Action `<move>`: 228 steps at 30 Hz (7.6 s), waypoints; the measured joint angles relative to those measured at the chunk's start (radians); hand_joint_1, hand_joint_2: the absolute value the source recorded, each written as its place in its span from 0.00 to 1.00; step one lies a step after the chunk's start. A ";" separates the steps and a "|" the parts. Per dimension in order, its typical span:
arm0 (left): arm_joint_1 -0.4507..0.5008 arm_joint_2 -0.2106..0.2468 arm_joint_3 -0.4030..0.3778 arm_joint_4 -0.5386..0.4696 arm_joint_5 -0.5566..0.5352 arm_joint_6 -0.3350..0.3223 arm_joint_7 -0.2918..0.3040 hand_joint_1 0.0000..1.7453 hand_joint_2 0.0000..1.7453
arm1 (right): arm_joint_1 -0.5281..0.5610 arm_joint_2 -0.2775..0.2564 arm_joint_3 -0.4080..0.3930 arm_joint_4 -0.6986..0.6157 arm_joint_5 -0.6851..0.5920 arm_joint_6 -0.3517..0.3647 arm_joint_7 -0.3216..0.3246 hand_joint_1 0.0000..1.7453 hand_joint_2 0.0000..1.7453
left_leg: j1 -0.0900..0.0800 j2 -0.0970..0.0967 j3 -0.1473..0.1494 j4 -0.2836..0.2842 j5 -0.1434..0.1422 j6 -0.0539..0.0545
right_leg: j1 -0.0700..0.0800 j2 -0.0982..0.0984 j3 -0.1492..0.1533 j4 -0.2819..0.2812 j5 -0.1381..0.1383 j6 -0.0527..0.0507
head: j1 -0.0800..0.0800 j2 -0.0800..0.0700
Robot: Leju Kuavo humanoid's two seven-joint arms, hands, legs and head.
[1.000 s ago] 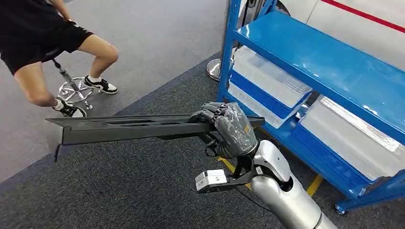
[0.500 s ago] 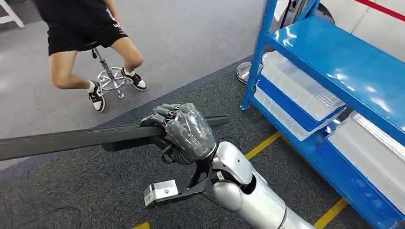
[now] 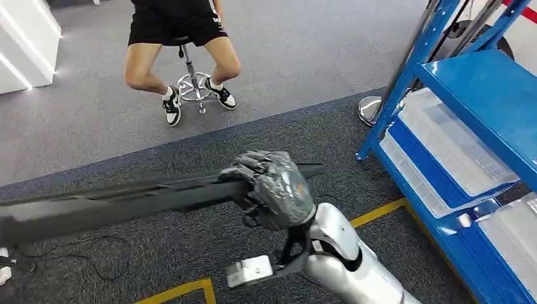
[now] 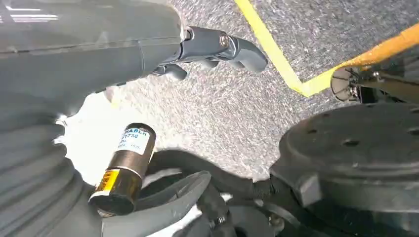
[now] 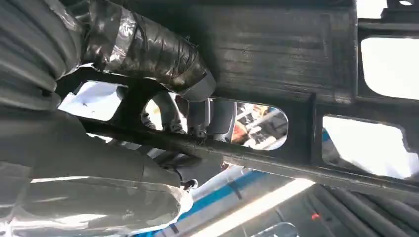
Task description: Take the parts from the cabinet and place them on the table.
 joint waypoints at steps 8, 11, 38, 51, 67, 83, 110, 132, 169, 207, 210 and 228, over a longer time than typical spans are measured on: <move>-0.064 0.080 -0.320 -0.027 0.251 0.281 -0.039 0.00 1.00 | 0.170 -0.152 -0.163 -0.111 0.001 0.019 -0.058 1.00 1.00 | -0.008 -0.098 -0.009 0.024 -0.007 -0.010 | -0.005 0.078 0.052 -0.172 0.132 -0.004 | 0.000 0.000; -0.083 0.131 -0.424 -0.048 0.358 0.366 -0.067 0.00 1.00 | 0.182 -0.165 -0.183 -0.127 -0.006 0.022 -0.058 1.00 1.00 | -0.005 -0.118 -0.019 0.017 0.001 -0.025 | 0.000 0.050 0.053 -0.169 0.134 -0.014 | -0.001 0.000; -0.459 0.395 -1.204 -0.163 1.040 0.704 -0.407 0.00 1.00 | 0.210 -0.205 -0.216 -0.147 -0.008 0.051 -0.049 1.00 1.00 | -0.009 -0.107 -0.002 0.022 -0.018 -0.006 | -0.022 0.128 0.041 -0.151 0.128 0.006 | 0.001 0.000; -0.520 0.418 -1.320 -0.163 1.145 0.701 -0.502 0.00 1.00 | 0.183 -0.206 -0.218 -0.133 -0.009 0.074 -0.039 1.00 1.00 | 0.000 0.012 -0.103 0.207 -0.079 -0.046 | -0.005 -0.074 0.054 -0.179 0.132 -0.036 | -0.006 0.000; -0.530 0.441 -1.350 -0.180 1.148 0.687 -0.521 0.00 1.00 | 0.145 -0.201 -0.205 -0.116 -0.010 0.086 -0.029 1.00 1.00 | -0.004 -0.078 0.005 0.018 -0.019 -0.004 | -0.015 0.018 -0.012 -0.055 0.123 0.006 | -0.002 0.000; -0.534 0.454 -1.357 -0.183 1.152 0.685 -0.528 0.00 1.00 | 0.129 -0.193 -0.200 -0.110 -0.011 0.092 -0.028 1.00 1.00 | -0.002 0.044 -0.039 0.077 -0.022 -0.044 | -0.007 -0.086 0.051 -0.170 0.128 -0.027 | -0.006 0.000; -0.543 0.453 -1.358 -0.177 1.163 0.690 -0.536 0.00 1.00 | 0.000 -0.217 -0.205 -0.025 0.032 0.206 0.051 1.00 1.00 | 0.003 0.004 -0.180 0.322 -0.138 -0.061 | -0.011 -0.033 0.044 -0.178 0.138 -0.033 | -0.009 0.000; -0.557 0.429 -1.358 -0.149 1.188 0.677 -0.520 0.00 1.00 | -0.401 -0.196 -0.148 0.267 -0.006 0.443 0.281 1.00 1.00 | -0.006 -0.073 -0.042 0.036 0.001 -0.024 | -0.014 0.024 0.004 -0.154 0.151 0.003 | -0.006 0.000; -0.571 0.401 -1.358 -0.063 1.182 0.614 -0.491 0.00 1.00 | -0.598 -0.006 0.128 0.496 0.469 0.417 0.366 1.00 1.00 | -0.007 -0.066 -0.034 0.021 0.004 -0.030 | -0.010 0.030 0.007 -0.163 0.153 -0.006 | -0.006 0.000; -0.572 0.388 -1.358 -0.029 1.185 0.594 -0.500 0.00 1.00 | -0.594 0.016 0.179 0.503 0.490 0.419 0.353 1.00 1.00 | 0.014 -0.052 0.002 0.011 -0.022 -0.039 | -0.034 0.031 -0.016 -0.138 0.163 0.047 | -0.003 0.000; -0.570 0.389 -1.359 -0.026 1.183 0.594 -0.500 0.00 1.00 | -0.590 0.018 0.181 0.502 0.490 0.420 0.352 1.00 1.00 | 0.012 -0.056 -0.005 0.020 -0.029 -0.055 | -0.027 0.028 -0.022 -0.136 0.160 0.008 | -0.004 0.000; -0.574 0.389 -1.362 -0.018 1.181 0.594 -0.498 0.00 1.00 | -0.600 0.035 0.184 0.495 0.511 0.425 0.368 1.00 1.00 | 0.002 0.005 -0.046 0.022 0.015 -0.020 | -0.005 -0.014 0.049 -0.176 0.115 0.012 | -0.004 0.000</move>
